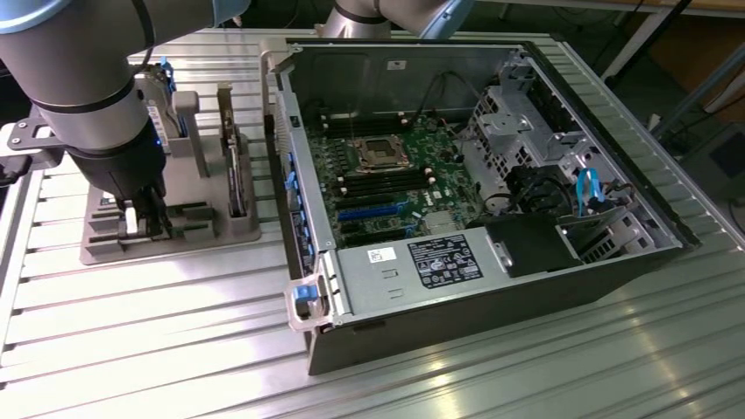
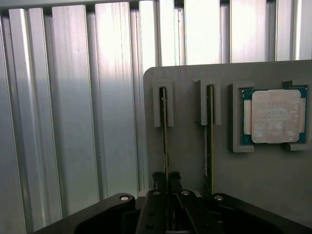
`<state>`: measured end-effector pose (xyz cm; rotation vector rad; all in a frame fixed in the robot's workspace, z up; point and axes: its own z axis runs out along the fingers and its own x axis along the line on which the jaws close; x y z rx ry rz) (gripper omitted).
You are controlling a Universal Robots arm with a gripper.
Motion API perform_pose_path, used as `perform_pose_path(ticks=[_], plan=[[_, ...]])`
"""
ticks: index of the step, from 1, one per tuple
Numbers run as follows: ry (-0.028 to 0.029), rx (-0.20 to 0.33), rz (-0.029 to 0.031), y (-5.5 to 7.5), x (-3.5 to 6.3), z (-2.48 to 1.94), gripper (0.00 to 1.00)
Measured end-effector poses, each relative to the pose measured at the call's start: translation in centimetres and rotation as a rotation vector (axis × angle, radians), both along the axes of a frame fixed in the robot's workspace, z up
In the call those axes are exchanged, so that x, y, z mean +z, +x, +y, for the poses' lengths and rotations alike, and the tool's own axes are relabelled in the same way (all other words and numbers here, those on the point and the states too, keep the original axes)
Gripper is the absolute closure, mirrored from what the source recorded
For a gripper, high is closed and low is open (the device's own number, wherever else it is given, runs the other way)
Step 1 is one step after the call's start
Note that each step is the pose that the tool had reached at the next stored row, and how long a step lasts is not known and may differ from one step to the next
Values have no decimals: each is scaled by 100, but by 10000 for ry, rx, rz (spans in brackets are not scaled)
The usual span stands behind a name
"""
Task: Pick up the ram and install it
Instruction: 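Pick up the ram and move it above insertion slot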
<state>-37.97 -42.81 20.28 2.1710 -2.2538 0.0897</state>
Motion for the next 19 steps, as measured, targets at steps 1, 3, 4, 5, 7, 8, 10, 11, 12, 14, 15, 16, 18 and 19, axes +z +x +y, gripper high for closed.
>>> perform_pose_path(ticks=[1,3,4,5,7,8,10,11,12,14,15,16,18,19], plan=[[0,0,-1,0,0,0,86],[0,-1,0,0,42,0,86],[0,-1,0,0,66,0,86],[2,0,-4,0,69,0,86],[0,0,0,0,71,0,86],[0,0,0,0,71,0,86],[0,0,0,0,72,0,86],[-4,-1,5,-1,93,0,86],[-1,0,1,0,111,0,86],[-1,0,1,0,132,0,86],[1,0,0,0,162,0,86],[0,0,0,0,184,0,86],[0,-1,0,0,226,0,86],[1,0,0,0,252,0,86]])
